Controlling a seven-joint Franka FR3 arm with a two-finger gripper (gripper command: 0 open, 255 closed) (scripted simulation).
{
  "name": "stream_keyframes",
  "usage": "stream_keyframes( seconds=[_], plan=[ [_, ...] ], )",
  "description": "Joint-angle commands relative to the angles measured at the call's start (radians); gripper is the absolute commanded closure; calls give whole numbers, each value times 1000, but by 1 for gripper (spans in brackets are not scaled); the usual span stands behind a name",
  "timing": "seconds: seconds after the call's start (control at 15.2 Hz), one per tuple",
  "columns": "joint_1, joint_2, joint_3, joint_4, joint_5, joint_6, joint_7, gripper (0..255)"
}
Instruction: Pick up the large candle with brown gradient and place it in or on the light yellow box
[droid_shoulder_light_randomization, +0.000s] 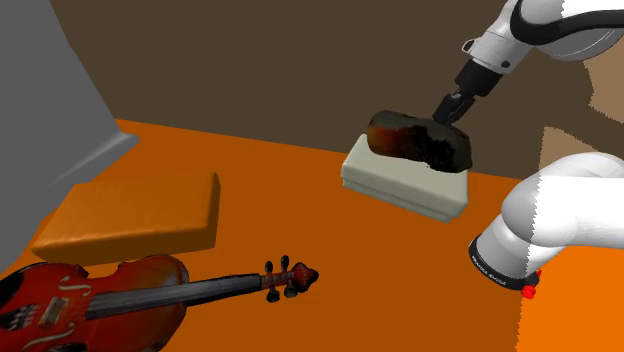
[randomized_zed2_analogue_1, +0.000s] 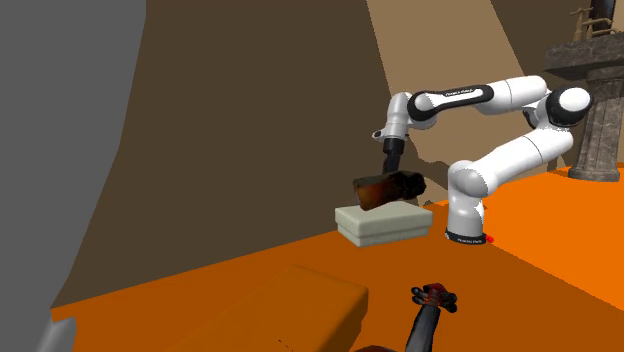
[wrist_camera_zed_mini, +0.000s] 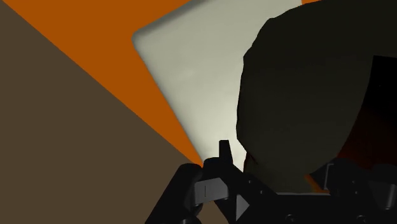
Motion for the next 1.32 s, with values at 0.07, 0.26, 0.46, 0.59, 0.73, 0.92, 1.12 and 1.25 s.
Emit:
stream_keyframes(
  seconds=[0.07, 0.26, 0.46, 0.59, 0.73, 0.92, 1.12, 1.25],
  plan=[
    [-5, 12, -8, -37, -8, 34, -12, 255],
    [-6, 12, -8, -37, -7, 34, -12, 255],
    [-6, 12, -7, -37, -7, 34, -13, 255],
    [-5, 13, -6, -33, -5, 31, -11, 0],
    [-4, 15, -6, -29, -5, 30, -11, 0],
    [-10, 6, -9, -6, -10, -4, -12, 0],
    [-15, 0, -15, 84, -17, -102, -11, 0],
    [-15, -1, -15, 84, -17, -102, -11, 0]
  ],
)
